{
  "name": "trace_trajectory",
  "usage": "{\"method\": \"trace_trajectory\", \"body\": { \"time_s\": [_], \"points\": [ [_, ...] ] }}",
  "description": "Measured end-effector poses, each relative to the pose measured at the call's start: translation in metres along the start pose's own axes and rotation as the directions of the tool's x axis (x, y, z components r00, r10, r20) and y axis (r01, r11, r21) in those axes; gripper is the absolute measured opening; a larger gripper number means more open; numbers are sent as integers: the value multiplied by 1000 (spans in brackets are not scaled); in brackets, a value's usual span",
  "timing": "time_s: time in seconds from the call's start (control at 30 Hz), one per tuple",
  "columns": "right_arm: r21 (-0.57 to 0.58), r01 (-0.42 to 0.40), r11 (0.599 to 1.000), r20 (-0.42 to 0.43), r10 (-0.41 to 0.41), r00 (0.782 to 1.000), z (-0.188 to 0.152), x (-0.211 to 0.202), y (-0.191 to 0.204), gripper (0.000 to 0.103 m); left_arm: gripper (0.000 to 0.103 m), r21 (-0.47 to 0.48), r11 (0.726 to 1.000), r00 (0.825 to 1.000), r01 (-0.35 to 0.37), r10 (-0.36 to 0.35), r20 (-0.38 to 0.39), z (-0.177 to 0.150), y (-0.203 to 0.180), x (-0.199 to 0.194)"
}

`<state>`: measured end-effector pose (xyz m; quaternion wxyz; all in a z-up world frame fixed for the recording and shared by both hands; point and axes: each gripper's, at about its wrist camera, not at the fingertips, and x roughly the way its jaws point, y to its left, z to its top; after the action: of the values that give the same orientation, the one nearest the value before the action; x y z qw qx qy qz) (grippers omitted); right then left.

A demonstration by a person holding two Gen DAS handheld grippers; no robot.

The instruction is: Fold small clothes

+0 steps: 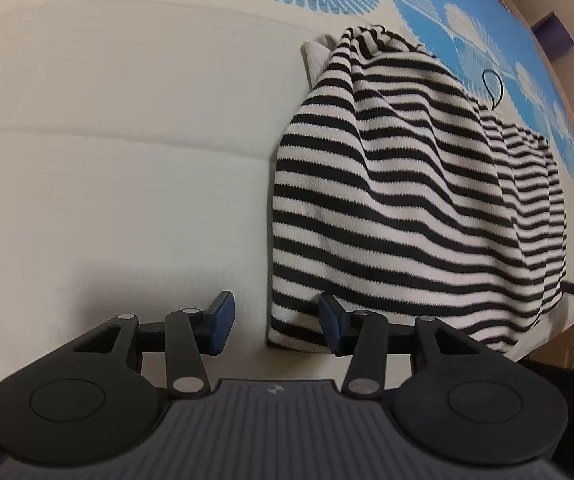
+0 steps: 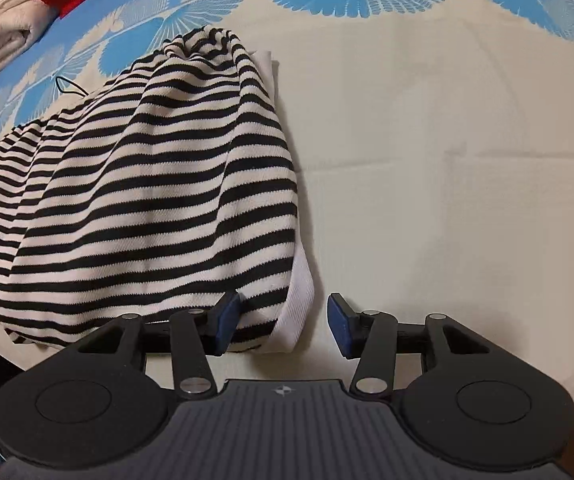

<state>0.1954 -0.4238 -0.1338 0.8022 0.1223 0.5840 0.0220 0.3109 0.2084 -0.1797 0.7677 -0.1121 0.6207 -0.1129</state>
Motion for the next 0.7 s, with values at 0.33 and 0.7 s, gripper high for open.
{"method": "trace_trajectory", "body": {
  "time_s": [0.33, 0.7],
  "points": [
    [-47, -20, 999, 29, 21, 999, 6, -3, 14, 12, 0, 79, 997, 1000, -16, 17, -6, -4, -15, 4],
    [25, 54, 998, -38, -53, 998, -3, -7, -16, 4, 0, 162, 971, 982, -179, 185, -26, -20, -10, -8]
  ]
}}
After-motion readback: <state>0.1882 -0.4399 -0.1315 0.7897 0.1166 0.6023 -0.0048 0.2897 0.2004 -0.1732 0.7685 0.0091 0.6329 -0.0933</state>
